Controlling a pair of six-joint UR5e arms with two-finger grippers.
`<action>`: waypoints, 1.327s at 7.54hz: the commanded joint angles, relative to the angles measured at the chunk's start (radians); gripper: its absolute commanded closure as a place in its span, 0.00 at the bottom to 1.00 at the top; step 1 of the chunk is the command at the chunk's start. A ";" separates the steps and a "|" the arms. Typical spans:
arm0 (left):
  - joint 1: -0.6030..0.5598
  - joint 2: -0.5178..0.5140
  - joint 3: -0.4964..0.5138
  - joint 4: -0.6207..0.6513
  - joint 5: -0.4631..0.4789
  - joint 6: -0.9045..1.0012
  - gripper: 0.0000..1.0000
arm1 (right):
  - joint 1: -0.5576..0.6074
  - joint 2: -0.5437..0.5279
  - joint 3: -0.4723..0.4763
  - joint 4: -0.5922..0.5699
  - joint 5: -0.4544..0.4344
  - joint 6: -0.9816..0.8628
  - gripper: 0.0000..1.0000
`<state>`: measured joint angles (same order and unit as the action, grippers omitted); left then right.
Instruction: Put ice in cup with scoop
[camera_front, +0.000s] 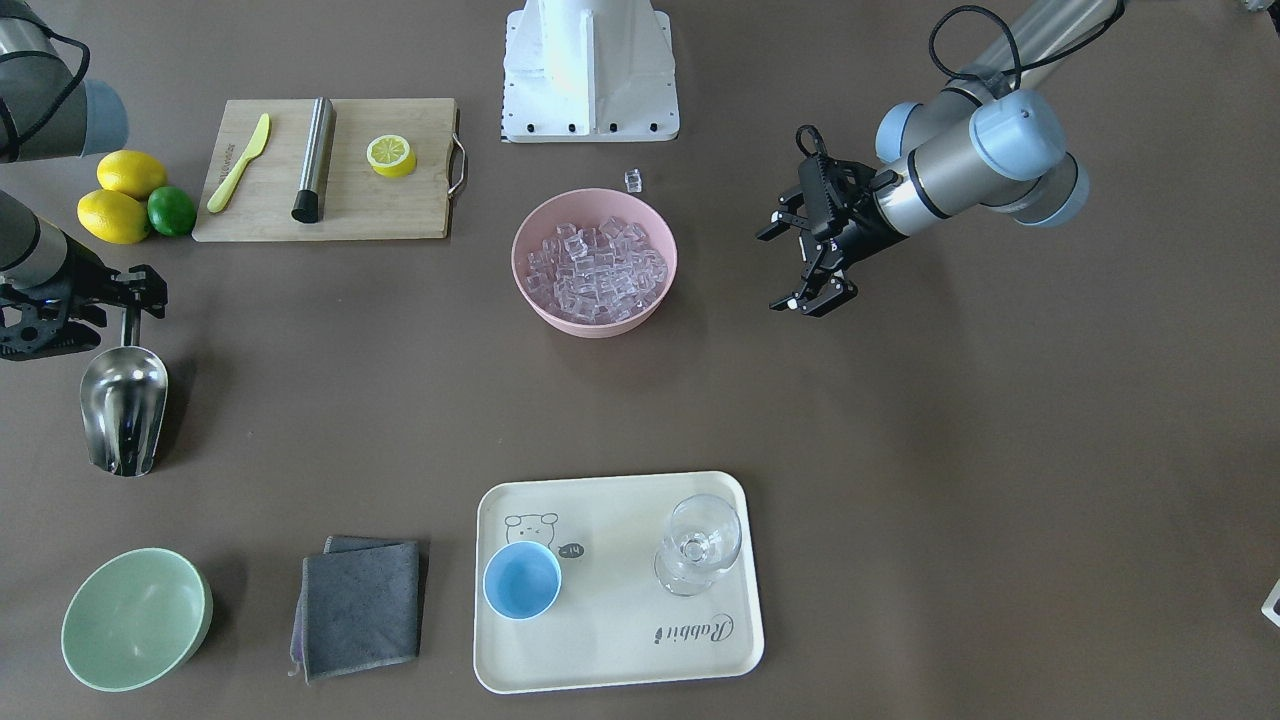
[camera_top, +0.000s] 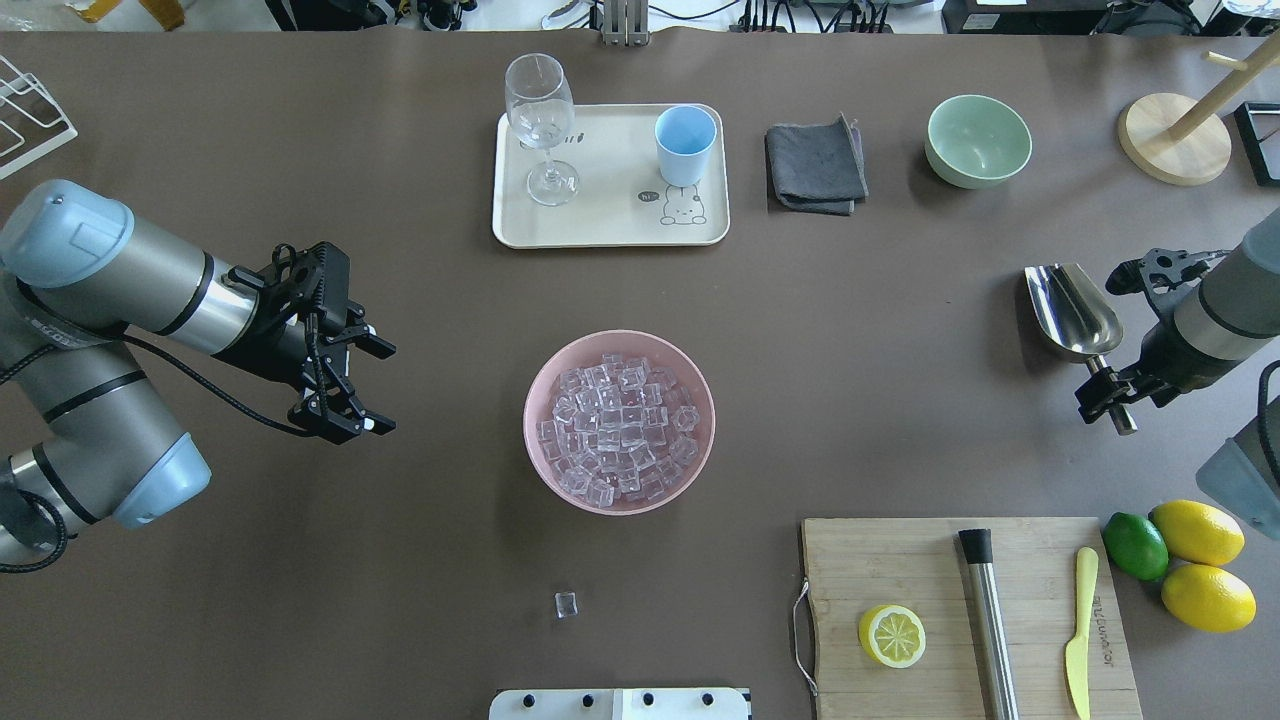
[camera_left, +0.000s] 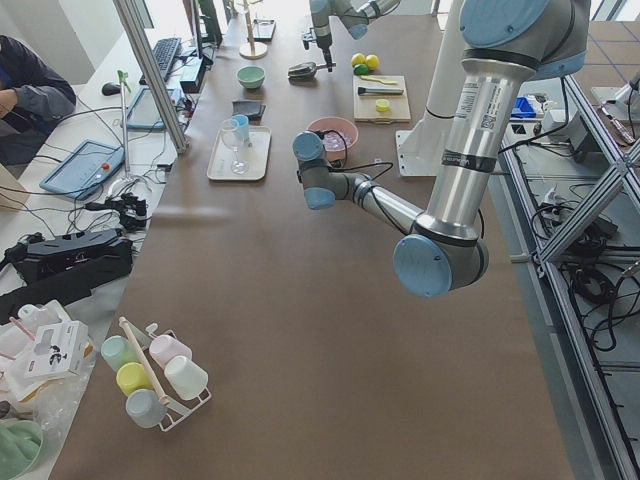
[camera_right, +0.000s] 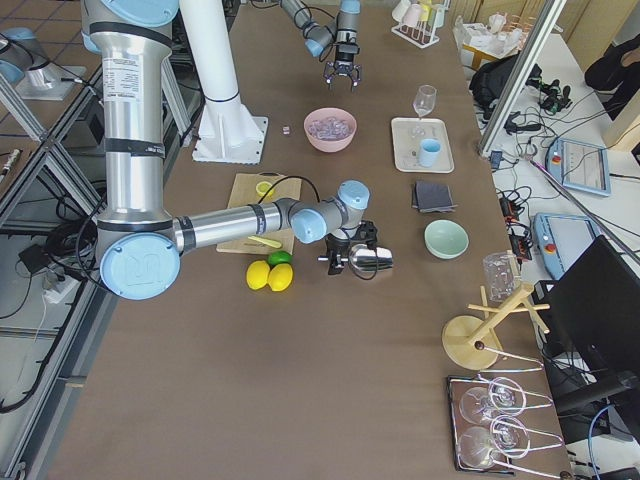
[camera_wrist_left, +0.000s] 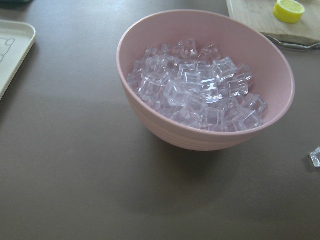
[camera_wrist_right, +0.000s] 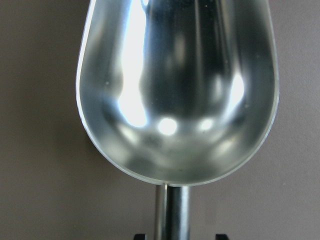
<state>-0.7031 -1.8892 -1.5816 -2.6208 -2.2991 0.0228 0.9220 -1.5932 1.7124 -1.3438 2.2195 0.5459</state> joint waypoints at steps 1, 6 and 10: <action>0.071 -0.039 0.066 -0.187 0.055 0.037 0.02 | 0.001 0.004 0.004 0.002 0.026 0.032 1.00; 0.099 -0.126 0.218 -0.219 0.064 0.039 0.02 | 0.066 0.018 0.321 -0.267 0.016 -0.046 1.00; 0.145 -0.166 0.256 -0.246 0.124 0.037 0.02 | 0.066 0.169 0.363 -0.358 -0.035 -0.427 1.00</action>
<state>-0.5696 -2.0500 -1.3313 -2.8625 -2.1875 0.0602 0.9885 -1.4934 2.0447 -1.6327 2.2275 0.3277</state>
